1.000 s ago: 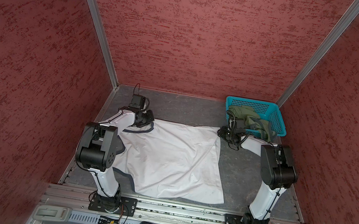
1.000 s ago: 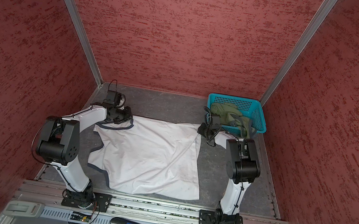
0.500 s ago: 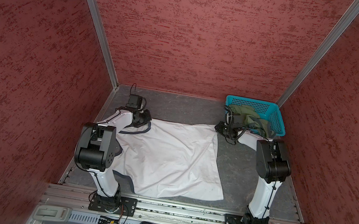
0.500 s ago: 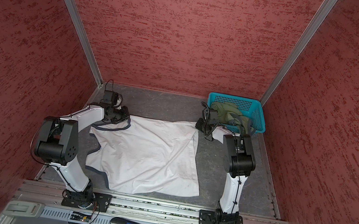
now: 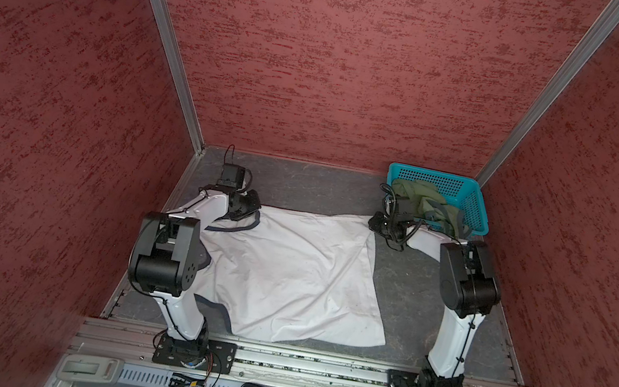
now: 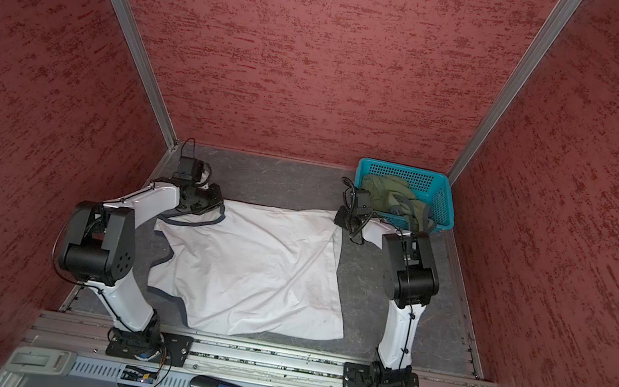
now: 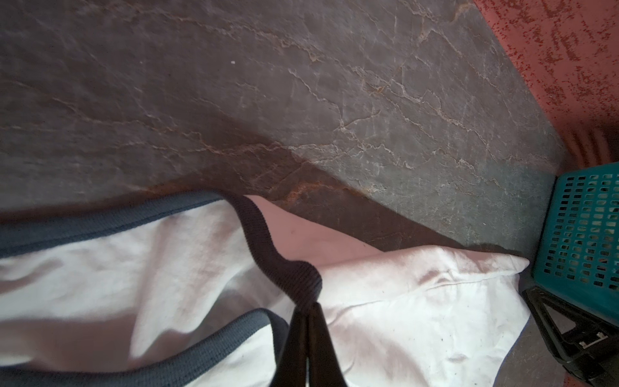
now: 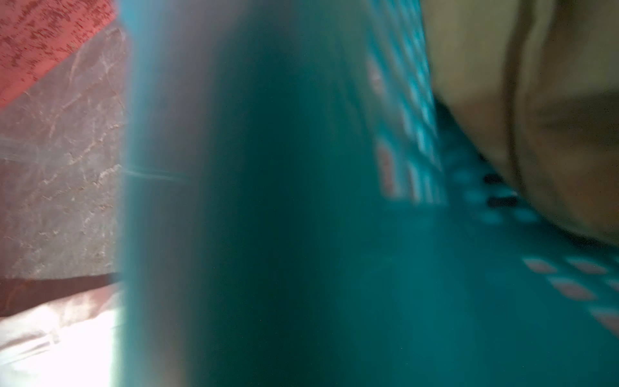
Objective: Fold and stack the tank tops
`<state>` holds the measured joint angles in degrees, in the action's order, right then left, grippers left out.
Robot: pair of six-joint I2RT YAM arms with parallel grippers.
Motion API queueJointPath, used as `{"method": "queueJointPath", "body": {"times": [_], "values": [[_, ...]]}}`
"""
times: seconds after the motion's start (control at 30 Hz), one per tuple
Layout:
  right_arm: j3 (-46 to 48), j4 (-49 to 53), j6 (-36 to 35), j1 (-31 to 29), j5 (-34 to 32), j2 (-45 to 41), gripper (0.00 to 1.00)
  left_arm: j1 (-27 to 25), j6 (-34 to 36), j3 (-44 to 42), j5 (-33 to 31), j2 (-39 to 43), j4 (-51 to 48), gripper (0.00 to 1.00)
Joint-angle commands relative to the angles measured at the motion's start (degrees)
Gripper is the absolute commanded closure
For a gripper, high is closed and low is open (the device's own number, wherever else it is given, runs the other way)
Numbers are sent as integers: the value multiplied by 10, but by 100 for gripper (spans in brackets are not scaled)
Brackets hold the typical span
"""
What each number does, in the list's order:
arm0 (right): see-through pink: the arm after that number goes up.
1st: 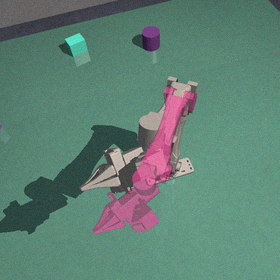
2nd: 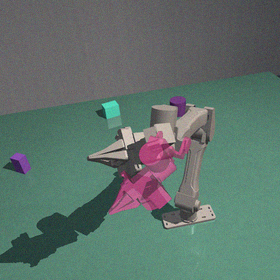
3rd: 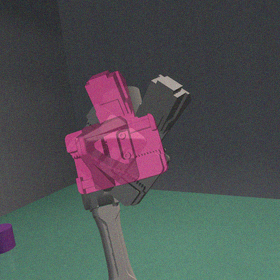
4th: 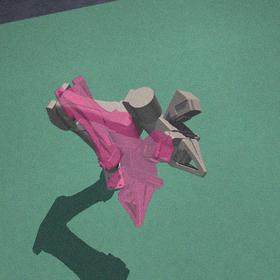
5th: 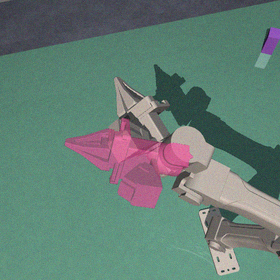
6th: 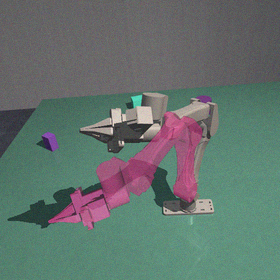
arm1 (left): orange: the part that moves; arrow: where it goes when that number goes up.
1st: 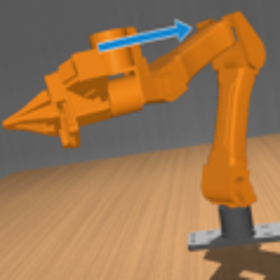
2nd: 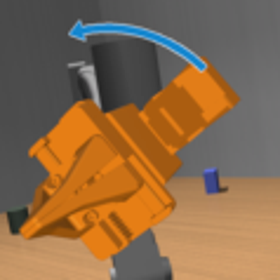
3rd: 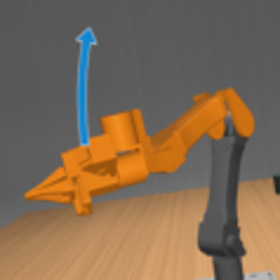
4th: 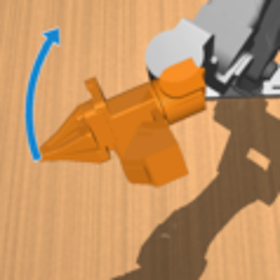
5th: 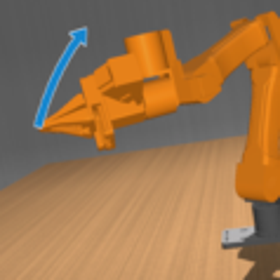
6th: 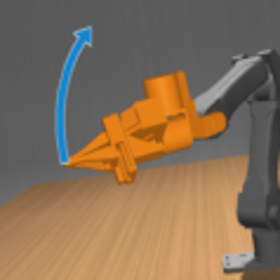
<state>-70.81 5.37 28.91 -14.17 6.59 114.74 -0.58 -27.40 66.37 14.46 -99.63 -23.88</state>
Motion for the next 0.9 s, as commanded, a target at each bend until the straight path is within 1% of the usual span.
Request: {"method": "queueJointPath", "body": {"times": [0.0,0.17,0.33,0.5,0.63,0.73,0.87], "values": [[9,34,-8,-14,-3,4,59,4,0,-7,-5,19,13,100],[10,33,-8,-23,8,9,62,4,0,-11,-4,22,14,100],[9,45,-7,-26,-4,8,66,5,-1,-13,-3,25,16,100],[22,46,-6,-32,-10,-7,76,5,-1,-14,-2,30,17,100],[35,40,-7,-34,-22,-25,88,6,-1,-14,-2,27,17,100],[43,37,-8,-35,-28,-43,95,5,-1,-12,-1,26,17,100],[49,39,-21,-41,-35,-78,100,6,-1,-12,-1,31,17,100]]}}
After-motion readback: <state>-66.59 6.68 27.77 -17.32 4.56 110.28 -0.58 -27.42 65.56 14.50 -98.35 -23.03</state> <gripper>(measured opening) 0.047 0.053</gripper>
